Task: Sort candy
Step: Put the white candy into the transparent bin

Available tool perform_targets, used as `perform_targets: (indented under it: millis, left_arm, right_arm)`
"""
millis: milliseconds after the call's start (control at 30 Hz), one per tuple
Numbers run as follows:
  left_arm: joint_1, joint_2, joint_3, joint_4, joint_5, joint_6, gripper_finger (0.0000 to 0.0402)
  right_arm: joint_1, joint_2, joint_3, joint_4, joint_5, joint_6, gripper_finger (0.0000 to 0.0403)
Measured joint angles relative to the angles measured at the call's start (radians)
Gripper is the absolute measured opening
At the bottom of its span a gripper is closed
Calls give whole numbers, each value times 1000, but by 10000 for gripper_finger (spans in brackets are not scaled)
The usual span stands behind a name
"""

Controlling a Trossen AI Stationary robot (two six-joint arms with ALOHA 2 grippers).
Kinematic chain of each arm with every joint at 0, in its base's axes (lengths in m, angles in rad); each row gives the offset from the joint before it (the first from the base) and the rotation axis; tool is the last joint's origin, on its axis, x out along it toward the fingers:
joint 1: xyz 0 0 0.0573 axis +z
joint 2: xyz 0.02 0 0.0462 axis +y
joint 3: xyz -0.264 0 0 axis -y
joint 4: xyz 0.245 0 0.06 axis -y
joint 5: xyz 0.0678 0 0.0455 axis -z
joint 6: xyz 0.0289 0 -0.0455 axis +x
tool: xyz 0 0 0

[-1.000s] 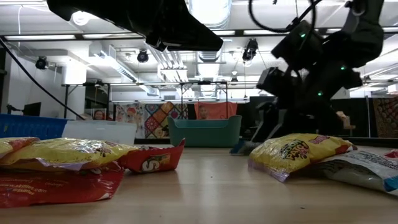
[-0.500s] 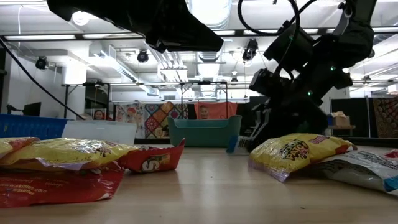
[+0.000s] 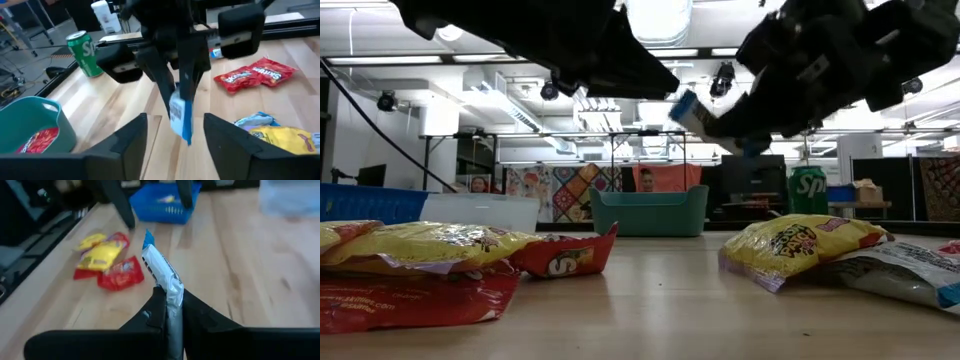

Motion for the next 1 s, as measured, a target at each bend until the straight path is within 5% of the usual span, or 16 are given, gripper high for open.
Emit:
perform_targets:
  millis: [200,433,600,800,1000]
  left_arm:
    - [0,45,4,79,53,49,209]
    - [4,84,37,109,42,70,191]
    - [5,85,46,115,-24,86,138]
    - [6,85,53,115,-40,96,21]
    - [6,85,53,113,-48,96,11]
  right_arm:
    - [26,8,1,110,36,-2,28]
    - [30,8,16,109,35,-21,28]
    - [32,8,16,101,35,-29,29]
    - [32,9,16,84,37,-29,34]
    - [32,9,16,82,37,-29,97]
